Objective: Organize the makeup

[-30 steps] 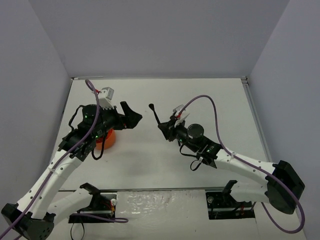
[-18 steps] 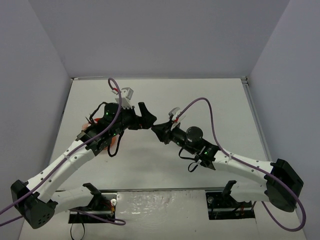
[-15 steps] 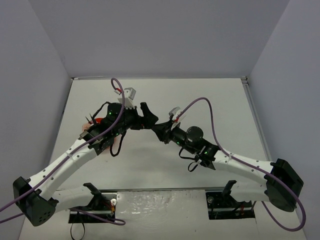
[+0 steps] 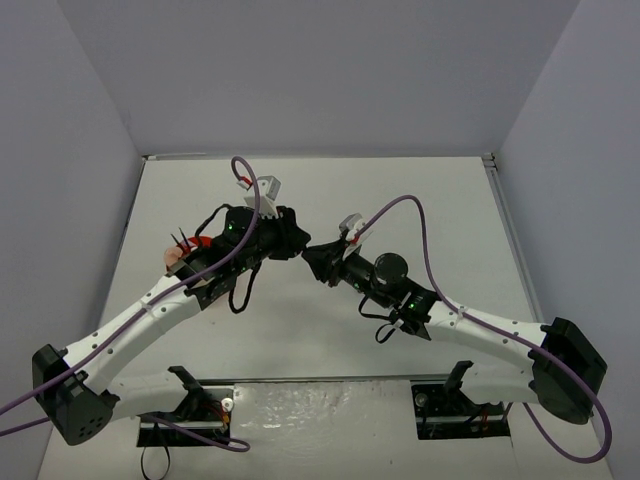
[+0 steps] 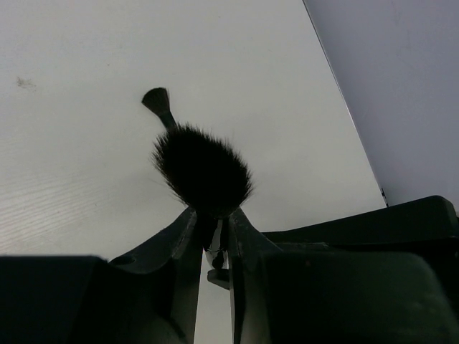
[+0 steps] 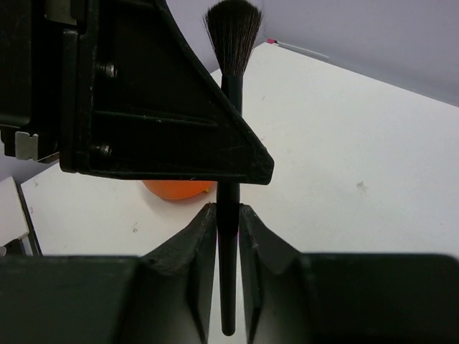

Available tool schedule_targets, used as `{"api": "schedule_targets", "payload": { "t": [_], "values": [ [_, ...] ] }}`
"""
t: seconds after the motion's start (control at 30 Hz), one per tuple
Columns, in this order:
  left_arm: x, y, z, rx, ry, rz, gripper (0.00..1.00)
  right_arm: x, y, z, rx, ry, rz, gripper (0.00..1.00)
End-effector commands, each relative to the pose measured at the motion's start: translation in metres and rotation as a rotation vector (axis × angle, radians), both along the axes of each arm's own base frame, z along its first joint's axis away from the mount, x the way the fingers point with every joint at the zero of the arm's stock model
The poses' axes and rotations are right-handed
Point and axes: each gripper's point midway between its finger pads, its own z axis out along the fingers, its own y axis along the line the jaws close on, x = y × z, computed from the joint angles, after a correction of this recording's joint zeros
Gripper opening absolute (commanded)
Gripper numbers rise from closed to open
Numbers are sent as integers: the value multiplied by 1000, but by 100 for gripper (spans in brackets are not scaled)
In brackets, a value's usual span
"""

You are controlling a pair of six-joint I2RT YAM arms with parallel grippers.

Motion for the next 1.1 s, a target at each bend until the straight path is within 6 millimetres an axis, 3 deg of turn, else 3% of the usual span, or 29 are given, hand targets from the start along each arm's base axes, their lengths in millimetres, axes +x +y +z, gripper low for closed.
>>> {"api": "schedule_targets", "payload": {
  "t": [0.0,0.07,0.23,0.37,0.63,0.73,0.9,1.07],
  "values": [
    [8,-6,51,-87,-118,8,0,0,0,40,103,-89,-7,38],
    [10,-2,51,-75,-122,25,0,1,-1,39,94,-87,-15,61],
    [15,22,45,15,-144,112,0,3,-9,37,68,-81,-47,98],
    [23,62,43,148,-183,260,0,13,-24,27,11,-66,-136,100],
    [40,190,41,382,-202,637,0,36,-76,-7,-137,-8,-375,100],
    [45,222,44,381,-228,743,0,40,-87,-14,-154,7,-399,100],
    [59,253,33,409,-226,858,0,44,-93,-25,-143,41,-379,100],
    [75,269,10,409,-200,909,0,48,-103,-32,-133,60,-392,100]
  ]
}}
